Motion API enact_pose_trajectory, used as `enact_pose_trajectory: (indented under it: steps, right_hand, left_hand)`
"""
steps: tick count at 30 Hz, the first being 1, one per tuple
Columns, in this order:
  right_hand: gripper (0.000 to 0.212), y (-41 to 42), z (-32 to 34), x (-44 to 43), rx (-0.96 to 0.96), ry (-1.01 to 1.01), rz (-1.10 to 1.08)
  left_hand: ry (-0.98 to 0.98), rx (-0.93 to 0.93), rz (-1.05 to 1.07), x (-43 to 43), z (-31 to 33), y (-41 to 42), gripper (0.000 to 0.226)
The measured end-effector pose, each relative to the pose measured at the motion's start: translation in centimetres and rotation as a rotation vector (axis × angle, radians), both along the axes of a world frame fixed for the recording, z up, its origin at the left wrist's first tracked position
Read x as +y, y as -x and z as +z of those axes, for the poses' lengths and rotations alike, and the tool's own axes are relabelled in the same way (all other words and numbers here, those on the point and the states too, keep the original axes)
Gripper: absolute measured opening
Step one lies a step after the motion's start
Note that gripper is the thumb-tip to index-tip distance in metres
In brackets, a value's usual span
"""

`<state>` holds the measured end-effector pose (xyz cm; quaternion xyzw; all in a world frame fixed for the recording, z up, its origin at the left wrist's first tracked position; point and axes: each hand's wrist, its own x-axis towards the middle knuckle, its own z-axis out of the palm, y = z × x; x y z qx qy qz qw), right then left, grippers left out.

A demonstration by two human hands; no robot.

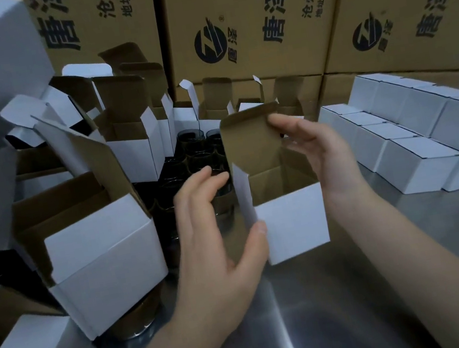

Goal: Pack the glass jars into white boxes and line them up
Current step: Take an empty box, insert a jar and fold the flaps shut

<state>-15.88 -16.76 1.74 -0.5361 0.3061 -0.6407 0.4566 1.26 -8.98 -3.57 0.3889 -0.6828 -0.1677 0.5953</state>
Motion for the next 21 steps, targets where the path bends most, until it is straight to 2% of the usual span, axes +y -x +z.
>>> enact_pose_trajectory:
  steps: [7,11,15,18,21]
  right_hand:
    - [0.038,-0.8,-1.0,0.0,-0.009,-0.091,0.043]
    - [0.042,-0.9,-1.3,0.2,-0.104,-0.11,0.102]
    - [0.041,-1.4,-1.7,0.3,-0.091,-0.121,0.159]
    - [0.043,-1.2,-2.1,0.0,-0.07,-0.115,0.118]
    - [0.036,-0.9,-2.4,-0.5,-0.101,-0.133,0.085]
  left_hand:
    - [-0.202,-0.132,-0.15,-0.1,-0.4,0.0,0.073]
    - [-0.211,-0.115,-0.187,-0.3,-0.7,-0.1,0.08]
    - [-0.256,-0.117,-0.177,-0.5,-0.7,0.0,0.084]
    - [-0.248,-0.131,-0.144,-0.7,-0.9,0.0,0.079]
    - [-0.243,-0.128,-0.122,-0.8,-1.1,-0.1,0.069]
